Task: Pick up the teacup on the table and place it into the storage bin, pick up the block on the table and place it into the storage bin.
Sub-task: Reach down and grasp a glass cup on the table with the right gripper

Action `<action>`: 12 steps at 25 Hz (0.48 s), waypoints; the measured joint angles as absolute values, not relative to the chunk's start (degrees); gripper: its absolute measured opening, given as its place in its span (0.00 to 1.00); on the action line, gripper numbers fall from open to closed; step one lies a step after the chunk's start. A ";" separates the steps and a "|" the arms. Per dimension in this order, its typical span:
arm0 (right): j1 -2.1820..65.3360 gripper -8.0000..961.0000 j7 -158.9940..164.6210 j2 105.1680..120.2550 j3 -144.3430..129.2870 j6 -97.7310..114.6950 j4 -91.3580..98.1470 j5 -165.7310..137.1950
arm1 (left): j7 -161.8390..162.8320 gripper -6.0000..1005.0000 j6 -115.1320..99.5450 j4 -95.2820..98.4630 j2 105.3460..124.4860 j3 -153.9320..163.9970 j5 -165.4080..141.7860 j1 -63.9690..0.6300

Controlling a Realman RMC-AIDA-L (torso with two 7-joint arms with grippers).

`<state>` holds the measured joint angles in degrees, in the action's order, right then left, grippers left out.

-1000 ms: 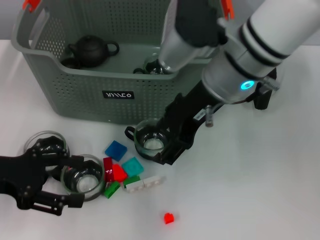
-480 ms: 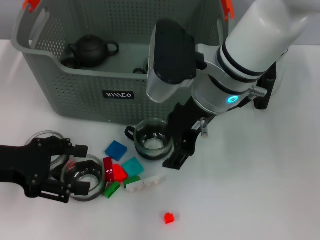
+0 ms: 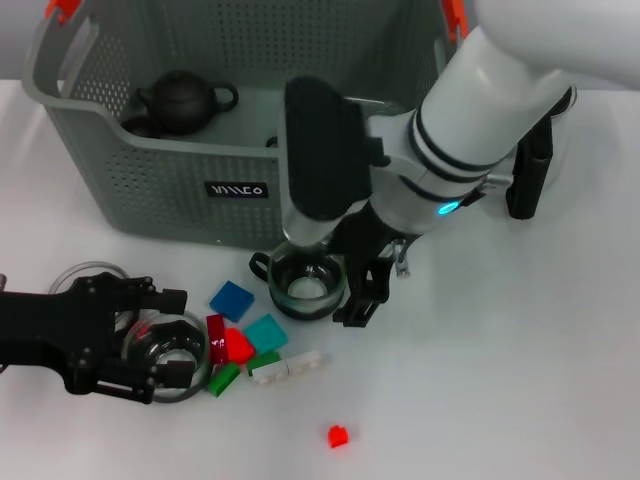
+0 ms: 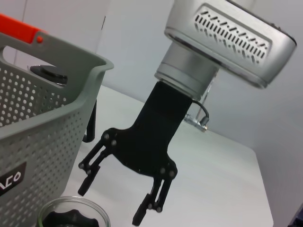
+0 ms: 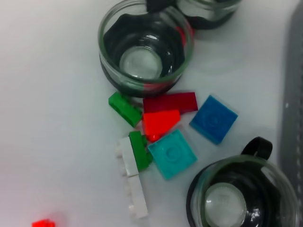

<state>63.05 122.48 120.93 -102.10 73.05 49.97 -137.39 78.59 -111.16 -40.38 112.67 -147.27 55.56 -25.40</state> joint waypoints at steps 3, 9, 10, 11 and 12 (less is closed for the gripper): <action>63.33 0.92 122.13 120.99 -103.40 72.37 49.96 -137.11 | 79.03 0.94 -111.16 -40.33 112.81 -147.31 55.86 -25.39; 63.37 0.92 121.22 121.19 -106.13 70.76 49.88 -135.81 | 79.07 0.94 -111.12 -40.34 113.19 -147.37 55.99 -25.22; 63.37 0.92 121.15 121.19 -106.86 70.17 49.85 -135.39 | 79.07 0.94 -111.05 -40.33 113.23 -147.38 55.99 -25.22; 63.35 0.92 121.12 121.22 -107.74 69.44 49.79 -134.97 | 79.07 0.94 -110.92 -40.34 113.27 -147.38 55.99 -25.22; 63.33 0.92 121.11 121.27 -108.59 68.82 49.70 -134.63 | 79.08 0.94 -110.83 -40.34 113.29 -147.39 55.99 -25.22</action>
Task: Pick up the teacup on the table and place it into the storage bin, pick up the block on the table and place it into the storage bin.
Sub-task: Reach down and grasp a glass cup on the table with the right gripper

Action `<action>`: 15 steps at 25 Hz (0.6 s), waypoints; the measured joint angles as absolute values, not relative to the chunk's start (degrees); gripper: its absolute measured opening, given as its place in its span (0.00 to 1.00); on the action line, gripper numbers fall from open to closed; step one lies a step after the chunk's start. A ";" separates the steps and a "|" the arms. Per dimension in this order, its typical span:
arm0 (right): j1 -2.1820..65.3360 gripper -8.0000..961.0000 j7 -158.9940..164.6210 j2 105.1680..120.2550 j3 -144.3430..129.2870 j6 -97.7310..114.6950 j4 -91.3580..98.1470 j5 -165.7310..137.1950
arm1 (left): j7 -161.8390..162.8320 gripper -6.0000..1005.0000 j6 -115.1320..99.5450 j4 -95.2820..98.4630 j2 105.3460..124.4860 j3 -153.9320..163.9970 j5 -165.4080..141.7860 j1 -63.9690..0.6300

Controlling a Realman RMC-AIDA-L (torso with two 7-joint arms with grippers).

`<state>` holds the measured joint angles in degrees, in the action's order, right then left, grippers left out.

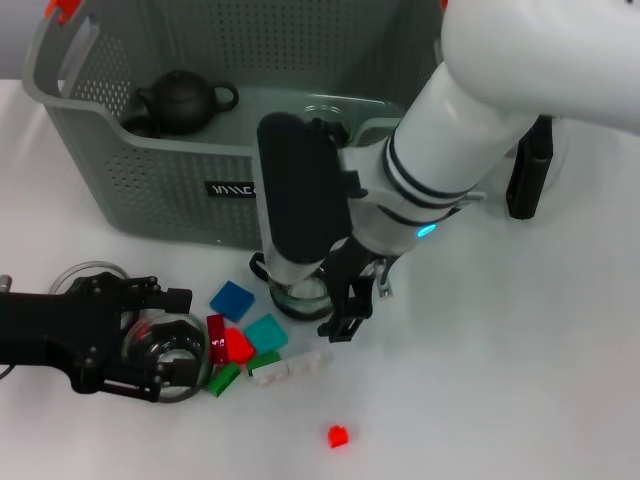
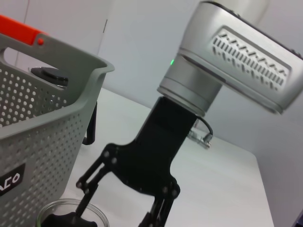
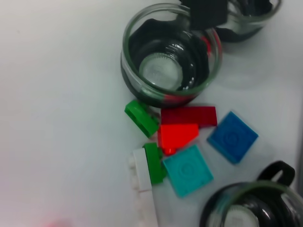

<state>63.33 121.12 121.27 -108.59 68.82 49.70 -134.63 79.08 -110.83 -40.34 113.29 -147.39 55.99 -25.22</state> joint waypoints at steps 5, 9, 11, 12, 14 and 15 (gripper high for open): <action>63.47 0.92 121.08 121.45 -110.63 66.39 48.36 -133.79 | 79.10 0.94 -110.74 -40.34 113.30 -147.42 55.99 -25.27; 63.46 0.88 120.93 121.47 -110.97 65.02 47.40 -133.26 | 79.05 0.94 -110.74 -40.34 113.29 -147.89 55.99 -25.20; 63.40 0.87 120.93 121.47 -110.99 64.72 47.25 -133.23 | 78.95 0.94 -110.72 -40.34 113.29 -147.94 55.99 -25.18; 63.35 0.86 120.93 121.47 -111.00 64.50 47.10 -133.19 | 78.89 0.94 -110.70 -40.34 113.29 -147.96 55.99 -25.16; 63.20 0.84 120.90 121.49 -111.05 63.74 46.72 -133.02 | 78.83 0.94 -110.66 -40.34 113.29 -147.98 55.99 -25.11; 63.15 0.83 120.82 121.50 -111.11 63.46 46.57 -132.86 | 78.81 0.94 -110.64 -40.34 113.29 -147.99 55.99 -25.09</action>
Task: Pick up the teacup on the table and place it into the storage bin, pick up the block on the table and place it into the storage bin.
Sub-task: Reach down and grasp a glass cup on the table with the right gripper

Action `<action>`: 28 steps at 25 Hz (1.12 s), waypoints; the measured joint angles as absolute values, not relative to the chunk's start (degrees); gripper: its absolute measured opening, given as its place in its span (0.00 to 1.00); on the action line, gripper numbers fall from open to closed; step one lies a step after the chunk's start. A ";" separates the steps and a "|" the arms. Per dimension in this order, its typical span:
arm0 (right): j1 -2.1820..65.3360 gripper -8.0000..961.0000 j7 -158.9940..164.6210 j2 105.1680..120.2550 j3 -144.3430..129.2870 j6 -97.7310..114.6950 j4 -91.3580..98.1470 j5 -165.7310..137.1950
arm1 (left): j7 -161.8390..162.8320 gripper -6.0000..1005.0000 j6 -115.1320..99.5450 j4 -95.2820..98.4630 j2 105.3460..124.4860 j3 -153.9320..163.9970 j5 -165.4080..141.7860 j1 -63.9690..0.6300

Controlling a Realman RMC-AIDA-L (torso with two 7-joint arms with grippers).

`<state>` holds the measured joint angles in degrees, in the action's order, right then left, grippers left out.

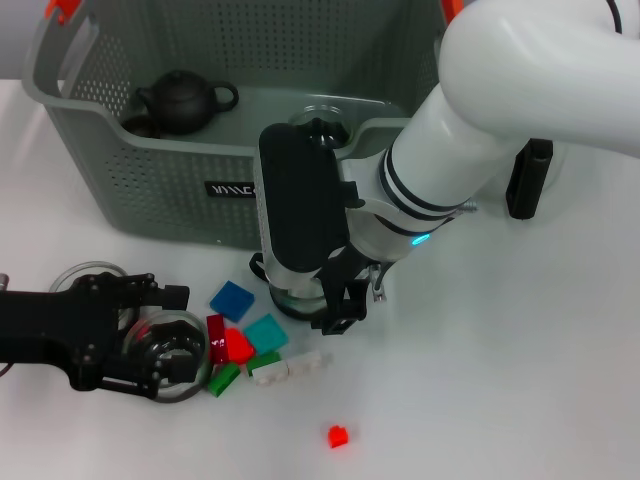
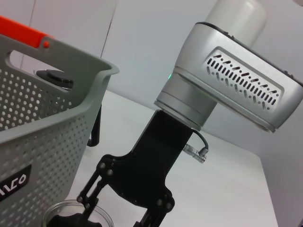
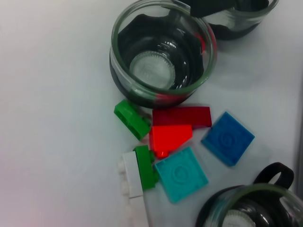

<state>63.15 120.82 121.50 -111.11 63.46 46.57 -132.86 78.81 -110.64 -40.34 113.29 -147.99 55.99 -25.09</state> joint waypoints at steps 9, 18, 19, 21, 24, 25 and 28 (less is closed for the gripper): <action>63.02 0.64 119.71 121.55 -111.71 62.14 44.91 -130.97 | 78.78 0.94 -110.56 -40.34 113.31 -148.01 55.99 -25.06; 63.13 0.61 117.53 121.63 -111.79 60.66 42.01 -129.08 | 78.66 0.94 -109.87 -39.56 113.37 -148.01 55.92 -25.10; 63.15 0.61 117.36 121.64 -111.79 60.55 41.86 -128.92 | 78.66 0.94 -109.86 -39.51 113.37 -148.01 55.88 -25.10; 63.14 0.61 117.15 121.64 -111.79 60.52 41.73 -128.77 | 78.66 0.94 -109.86 -39.42 113.38 -148.01 55.88 -25.11; 63.00 0.61 117.14 121.64 -111.80 60.43 41.58 -128.75 | 78.66 0.94 -109.85 -39.27 113.38 -148.01 55.92 -25.14; 62.98 0.61 117.14 121.64 -111.79 60.31 41.45 -128.76 | 78.66 0.94 -109.82 -39.20 113.38 -148.01 55.92 -25.16; 62.97 0.55 117.15 121.64 -111.80 59.90 40.94 -128.75 | 78.66 0.94 -109.72 -39.07 113.38 -148.01 55.84 -25.26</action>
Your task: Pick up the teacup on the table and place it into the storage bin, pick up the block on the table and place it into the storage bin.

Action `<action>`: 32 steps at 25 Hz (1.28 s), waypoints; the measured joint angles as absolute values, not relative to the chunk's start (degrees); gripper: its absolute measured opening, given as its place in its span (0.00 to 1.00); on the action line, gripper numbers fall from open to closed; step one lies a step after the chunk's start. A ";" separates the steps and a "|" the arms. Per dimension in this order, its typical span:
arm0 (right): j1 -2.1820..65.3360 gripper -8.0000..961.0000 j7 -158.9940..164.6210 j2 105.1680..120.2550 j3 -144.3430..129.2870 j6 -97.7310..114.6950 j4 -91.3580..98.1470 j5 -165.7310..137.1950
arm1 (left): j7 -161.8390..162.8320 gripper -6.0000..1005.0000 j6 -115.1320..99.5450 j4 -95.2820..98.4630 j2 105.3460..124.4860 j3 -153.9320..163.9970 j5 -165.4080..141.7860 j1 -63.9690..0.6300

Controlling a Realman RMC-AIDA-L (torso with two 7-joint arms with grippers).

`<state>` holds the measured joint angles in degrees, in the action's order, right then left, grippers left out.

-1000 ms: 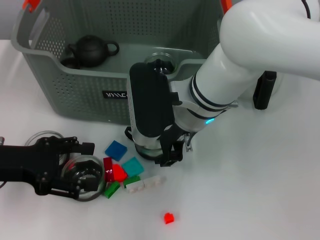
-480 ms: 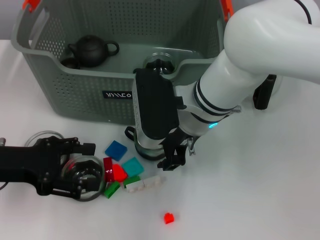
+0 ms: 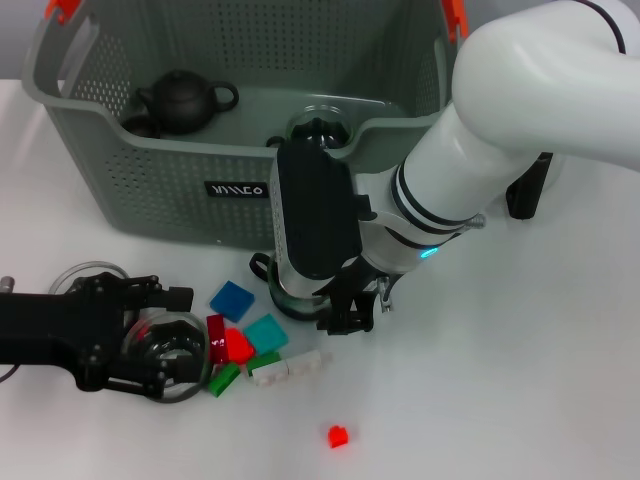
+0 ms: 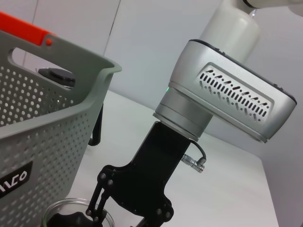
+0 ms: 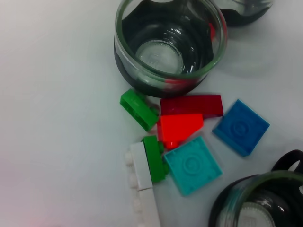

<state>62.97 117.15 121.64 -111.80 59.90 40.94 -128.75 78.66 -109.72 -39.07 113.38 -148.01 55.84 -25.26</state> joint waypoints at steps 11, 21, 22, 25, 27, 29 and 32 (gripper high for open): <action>63.46 0.20 118.02 121.48 -111.57 61.81 41.38 -128.60 | 78.65 0.94 -109.51 -39.07 113.38 -148.01 55.93 -25.17; 62.98 0.07 118.71 120.95 -108.69 69.94 46.15 -126.55 | 78.60 0.94 -109.93 -39.12 113.32 -148.00 55.93 -25.02; 62.73 0.07 118.77 120.94 -107.20 72.26 47.47 -126.55 | 78.59 0.94 -110.07 -39.11 113.28 -148.01 55.91 -24.99; 61.35 0.07 119.42 120.73 -101.93 79.01 53.40 -126.56 | 78.66 0.94 -110.50 -39.11 113.05 -148.01 55.90 -24.95; 60.63 0.07 120.39 120.56 -98.28 82.63 57.52 -126.53 | 78.76 0.94 -110.78 -39.15 112.90 -148.01 55.95 -24.89; 60.27 0.07 121.26 120.47 -94.08 86.40 61.21 -125.95 | 78.81 0.94 -111.39 -39.40 112.75 -148.01 55.99 -24.80; 60.60 0.07 121.85 120.31 -86.91 91.07 65.02 -123.51 | 78.86 0.94 -111.79 -39.51 112.40 -148.01 55.99 -24.77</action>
<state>60.60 121.85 120.31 -86.91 91.07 65.02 -123.51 78.86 -111.79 -39.51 112.40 -148.01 55.99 -24.77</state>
